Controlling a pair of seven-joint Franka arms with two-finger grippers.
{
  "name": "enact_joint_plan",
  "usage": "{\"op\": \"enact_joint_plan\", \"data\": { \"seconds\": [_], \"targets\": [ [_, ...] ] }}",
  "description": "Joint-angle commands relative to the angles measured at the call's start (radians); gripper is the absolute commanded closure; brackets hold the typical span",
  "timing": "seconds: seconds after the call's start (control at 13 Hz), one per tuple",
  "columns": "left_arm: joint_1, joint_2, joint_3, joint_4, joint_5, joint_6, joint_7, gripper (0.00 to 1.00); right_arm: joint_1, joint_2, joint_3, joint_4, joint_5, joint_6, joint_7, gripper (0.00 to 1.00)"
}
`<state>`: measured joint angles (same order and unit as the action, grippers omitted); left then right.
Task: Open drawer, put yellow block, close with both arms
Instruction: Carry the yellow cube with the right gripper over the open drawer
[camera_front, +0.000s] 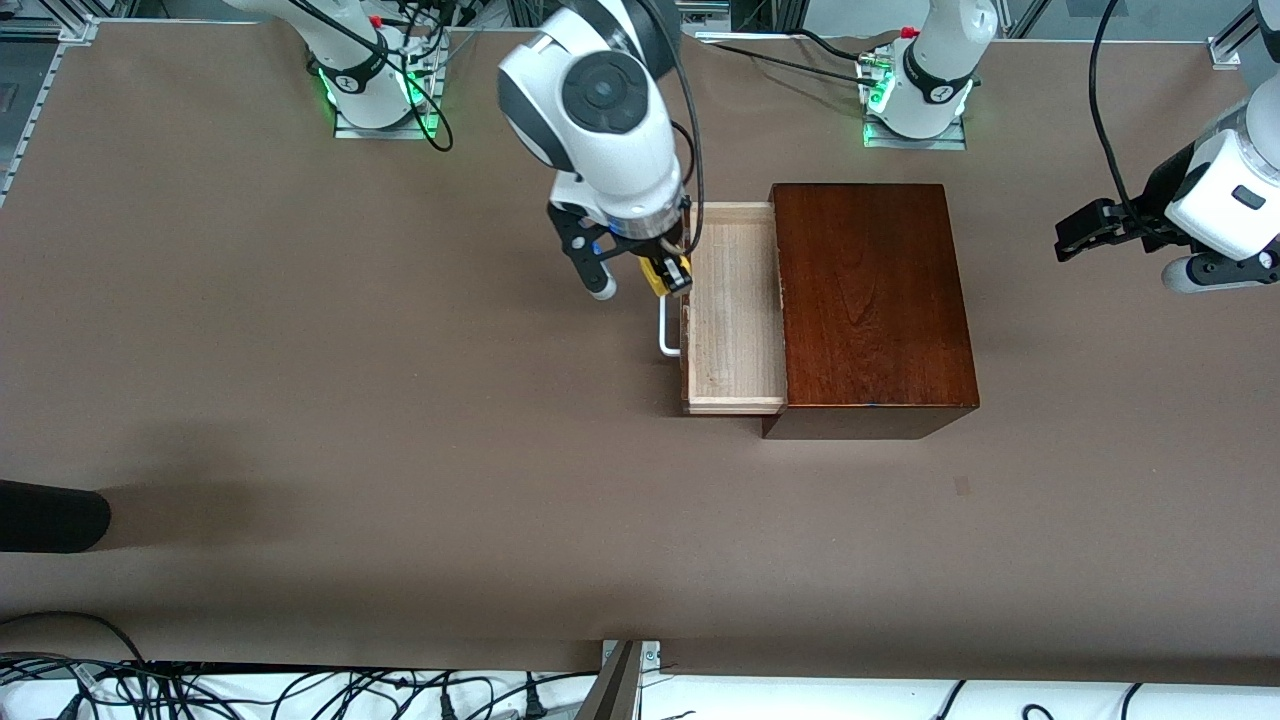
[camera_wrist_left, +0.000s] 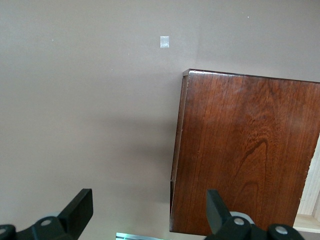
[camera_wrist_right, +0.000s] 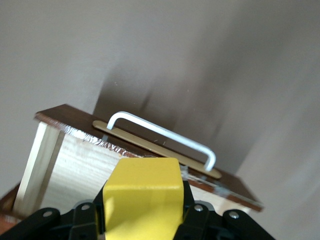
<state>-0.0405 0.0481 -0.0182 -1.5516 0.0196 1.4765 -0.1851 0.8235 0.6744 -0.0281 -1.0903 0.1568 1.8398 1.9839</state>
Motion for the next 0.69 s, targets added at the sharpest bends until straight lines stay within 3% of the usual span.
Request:
{"op": "enact_joint_plan", "data": {
  "seconds": [0.0,0.31,0.62],
  "targets": [
    [0.011,-0.002,-0.005,0.005,-0.018,-0.001,0.027,0.00,0.038,0.074,-0.016,0.072,-0.013,0.027,0.171,0.80],
    [0.011,-0.001,-0.005,0.005,-0.016,-0.002,0.026,0.00,0.066,0.140,-0.019,0.102,-0.017,0.137,0.314,0.80],
    [0.011,-0.001,-0.005,0.004,-0.015,-0.004,0.027,0.00,0.106,0.200,-0.019,0.145,-0.020,0.165,0.369,0.80]
  ]
}}
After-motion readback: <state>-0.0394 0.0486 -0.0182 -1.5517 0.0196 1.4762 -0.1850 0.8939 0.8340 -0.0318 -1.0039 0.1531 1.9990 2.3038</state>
